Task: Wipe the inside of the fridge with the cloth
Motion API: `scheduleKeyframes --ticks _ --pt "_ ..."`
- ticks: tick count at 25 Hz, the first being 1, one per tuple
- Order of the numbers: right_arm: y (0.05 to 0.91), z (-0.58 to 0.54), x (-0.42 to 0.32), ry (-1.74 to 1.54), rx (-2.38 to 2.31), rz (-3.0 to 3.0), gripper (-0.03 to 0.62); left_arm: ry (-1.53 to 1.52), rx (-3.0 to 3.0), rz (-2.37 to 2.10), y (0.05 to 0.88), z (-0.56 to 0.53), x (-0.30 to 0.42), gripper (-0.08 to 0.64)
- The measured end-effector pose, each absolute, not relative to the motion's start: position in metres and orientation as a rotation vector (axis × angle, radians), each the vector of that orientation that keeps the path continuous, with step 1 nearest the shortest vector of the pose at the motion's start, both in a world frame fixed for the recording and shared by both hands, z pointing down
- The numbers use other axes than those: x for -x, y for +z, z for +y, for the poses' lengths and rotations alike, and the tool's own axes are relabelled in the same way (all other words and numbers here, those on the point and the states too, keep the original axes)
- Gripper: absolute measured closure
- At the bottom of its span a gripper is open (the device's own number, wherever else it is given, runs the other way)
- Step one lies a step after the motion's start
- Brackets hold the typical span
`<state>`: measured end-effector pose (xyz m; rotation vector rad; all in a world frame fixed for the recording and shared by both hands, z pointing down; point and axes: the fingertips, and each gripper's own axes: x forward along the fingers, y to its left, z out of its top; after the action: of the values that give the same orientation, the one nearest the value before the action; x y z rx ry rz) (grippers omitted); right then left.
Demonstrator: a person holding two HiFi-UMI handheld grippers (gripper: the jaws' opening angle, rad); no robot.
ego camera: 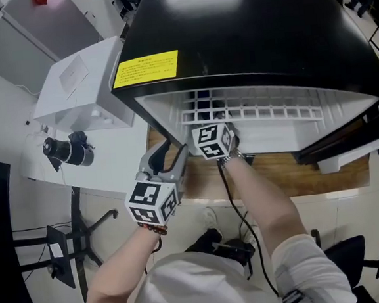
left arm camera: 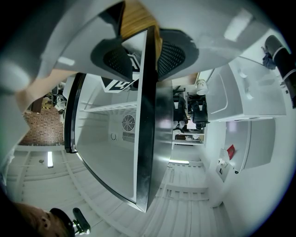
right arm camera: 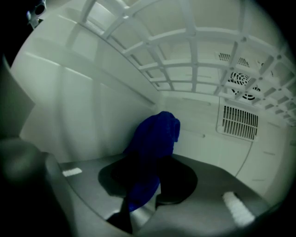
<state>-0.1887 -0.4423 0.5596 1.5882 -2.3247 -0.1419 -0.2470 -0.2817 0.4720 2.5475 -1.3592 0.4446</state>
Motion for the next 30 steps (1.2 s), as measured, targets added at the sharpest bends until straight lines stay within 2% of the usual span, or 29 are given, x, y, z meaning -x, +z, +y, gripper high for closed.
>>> scheduleKeyframes --ticks 8,30 --pt "0.561 -0.448 0.171 -0.132 -1.643 -2.268 0.487 0.444 -2.550 -1.376 0.472 -0.283 0.249 0.417" --pt "0.563 -0.446 0.092 -0.072 -1.776 -2.146 0.486 0.446 -2.533 -1.422 0.472 -0.283 0.250 0.417"
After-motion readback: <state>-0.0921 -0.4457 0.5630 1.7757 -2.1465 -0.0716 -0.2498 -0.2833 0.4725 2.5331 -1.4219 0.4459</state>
